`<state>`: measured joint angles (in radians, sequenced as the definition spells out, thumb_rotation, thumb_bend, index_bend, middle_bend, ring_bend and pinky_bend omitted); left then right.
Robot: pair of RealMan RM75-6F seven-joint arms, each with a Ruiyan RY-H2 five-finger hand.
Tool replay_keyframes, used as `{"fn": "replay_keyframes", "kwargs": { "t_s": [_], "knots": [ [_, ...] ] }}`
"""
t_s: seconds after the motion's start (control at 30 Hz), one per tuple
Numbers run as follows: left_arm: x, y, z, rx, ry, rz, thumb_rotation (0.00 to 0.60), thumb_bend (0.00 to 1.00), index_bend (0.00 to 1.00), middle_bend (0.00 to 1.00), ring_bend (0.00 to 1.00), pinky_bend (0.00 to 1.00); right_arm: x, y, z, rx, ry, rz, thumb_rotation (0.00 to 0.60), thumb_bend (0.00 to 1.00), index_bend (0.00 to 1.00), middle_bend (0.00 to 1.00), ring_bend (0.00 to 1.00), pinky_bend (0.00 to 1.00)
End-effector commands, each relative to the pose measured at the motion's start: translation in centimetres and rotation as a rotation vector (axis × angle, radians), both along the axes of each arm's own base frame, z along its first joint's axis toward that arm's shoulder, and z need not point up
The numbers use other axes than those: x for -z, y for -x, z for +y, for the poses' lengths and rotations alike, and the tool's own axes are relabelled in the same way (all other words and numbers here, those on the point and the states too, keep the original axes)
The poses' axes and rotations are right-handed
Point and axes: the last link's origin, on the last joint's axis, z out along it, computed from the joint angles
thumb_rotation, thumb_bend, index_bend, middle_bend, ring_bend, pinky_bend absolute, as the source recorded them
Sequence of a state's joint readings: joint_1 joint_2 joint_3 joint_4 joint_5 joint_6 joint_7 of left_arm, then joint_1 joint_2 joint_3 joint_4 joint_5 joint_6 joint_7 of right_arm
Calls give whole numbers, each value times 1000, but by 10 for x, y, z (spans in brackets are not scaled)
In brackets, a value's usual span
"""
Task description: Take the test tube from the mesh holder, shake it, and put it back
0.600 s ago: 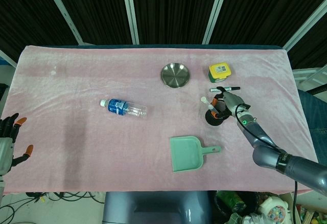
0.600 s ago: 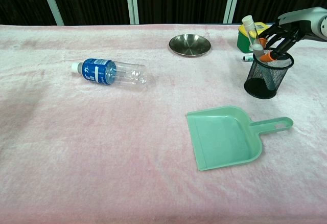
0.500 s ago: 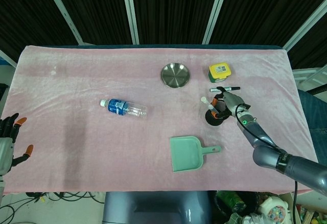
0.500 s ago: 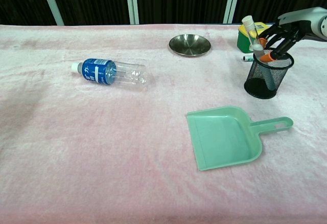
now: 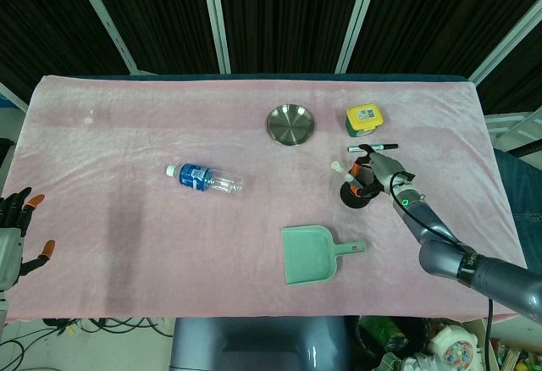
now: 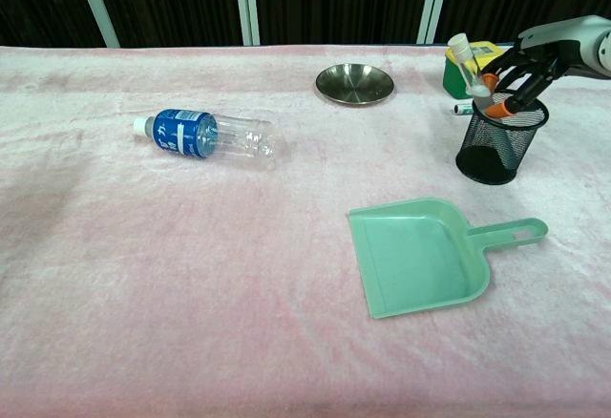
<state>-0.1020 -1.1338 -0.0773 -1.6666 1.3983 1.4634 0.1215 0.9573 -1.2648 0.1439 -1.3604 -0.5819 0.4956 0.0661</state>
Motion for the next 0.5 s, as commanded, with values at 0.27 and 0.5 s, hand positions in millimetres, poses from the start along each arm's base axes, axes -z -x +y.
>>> {"fn": "replay_keyframes", "kwargs": {
  "t_s": [0.27, 0.5],
  "knots": [
    [0, 0, 0, -1, 0, 0, 600, 327, 118, 21, 0, 0, -1, 2, 0, 6, 0, 1, 600, 265, 571, 35, 120, 158],
    [0, 0, 0, -1, 0, 0, 600, 327, 118, 21, 0, 0, -3, 2, 0, 12, 10, -9, 600, 266, 576, 36, 122, 158]
  ]
}}
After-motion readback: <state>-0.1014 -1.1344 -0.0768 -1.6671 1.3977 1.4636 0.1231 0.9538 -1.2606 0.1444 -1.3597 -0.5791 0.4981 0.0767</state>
